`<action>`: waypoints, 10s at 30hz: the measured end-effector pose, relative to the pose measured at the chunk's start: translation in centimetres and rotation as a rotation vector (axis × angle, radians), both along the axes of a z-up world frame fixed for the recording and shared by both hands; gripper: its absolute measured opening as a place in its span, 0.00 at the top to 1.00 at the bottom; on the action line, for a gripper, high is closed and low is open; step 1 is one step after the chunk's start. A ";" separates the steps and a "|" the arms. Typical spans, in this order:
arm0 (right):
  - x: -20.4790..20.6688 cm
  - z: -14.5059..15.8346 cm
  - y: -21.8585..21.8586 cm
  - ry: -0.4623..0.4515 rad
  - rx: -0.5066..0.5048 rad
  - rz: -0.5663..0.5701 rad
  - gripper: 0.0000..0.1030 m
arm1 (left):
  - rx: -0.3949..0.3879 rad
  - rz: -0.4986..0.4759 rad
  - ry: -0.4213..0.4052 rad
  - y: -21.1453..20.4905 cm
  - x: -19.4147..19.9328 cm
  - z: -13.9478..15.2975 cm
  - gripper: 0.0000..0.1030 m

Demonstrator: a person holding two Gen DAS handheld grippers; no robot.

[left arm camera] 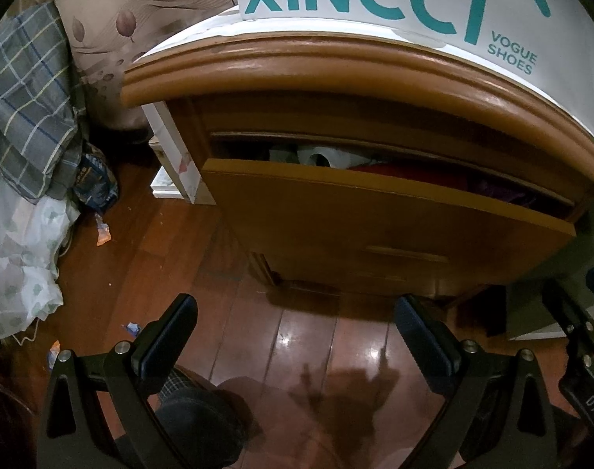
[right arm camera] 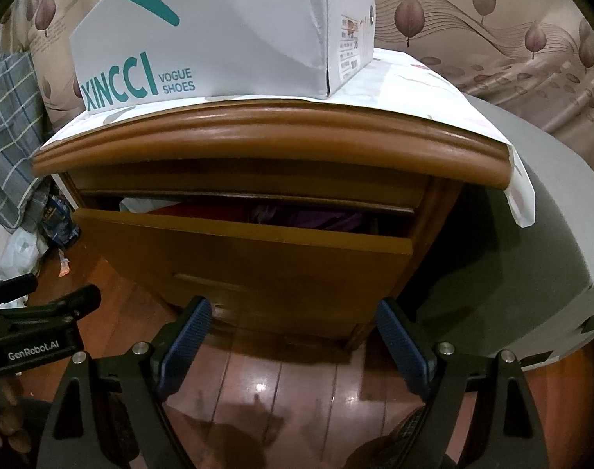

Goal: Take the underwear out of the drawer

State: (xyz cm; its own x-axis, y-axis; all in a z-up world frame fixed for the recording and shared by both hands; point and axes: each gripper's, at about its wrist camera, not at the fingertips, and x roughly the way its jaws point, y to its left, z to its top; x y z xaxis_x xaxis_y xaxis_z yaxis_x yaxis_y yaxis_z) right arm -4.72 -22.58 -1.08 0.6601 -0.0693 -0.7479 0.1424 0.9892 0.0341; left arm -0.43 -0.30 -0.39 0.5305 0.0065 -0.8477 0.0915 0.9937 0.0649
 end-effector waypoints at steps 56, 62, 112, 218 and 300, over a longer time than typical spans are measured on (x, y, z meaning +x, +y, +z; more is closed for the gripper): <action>-0.3 0.9 -2.1 -0.006 0.101 -0.028 0.14 | -0.528 0.260 0.082 5.4 4.3 -0.8 0.03; -0.6 0.9 -2.5 -0.003 0.129 -0.037 0.14 | -0.672 0.364 0.081 6.0 6.3 -3.0 0.03; -1.6 2.7 -4.0 -0.047 0.121 -0.125 0.14 | -0.943 0.656 0.190 8.1 7.8 -11.5 0.00; -0.7 1.4 -2.4 0.020 0.074 -0.036 0.14 | -0.062 -0.127 0.112 0.2 6.7 -3.9 0.01; 4.3 2.5 7.4 0.188 -0.131 0.301 0.66 | -0.318 -0.243 0.152 6.8 6.0 0.4 0.86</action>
State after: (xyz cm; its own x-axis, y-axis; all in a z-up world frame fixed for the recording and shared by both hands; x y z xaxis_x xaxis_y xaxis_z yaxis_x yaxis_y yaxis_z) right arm -0.44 -15.22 1.38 0.5178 0.0040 -0.8555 -0.1640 0.9819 -0.0947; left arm 5.60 6.48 -0.02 0.3532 -0.3773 -0.8561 0.3106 0.9104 -0.2732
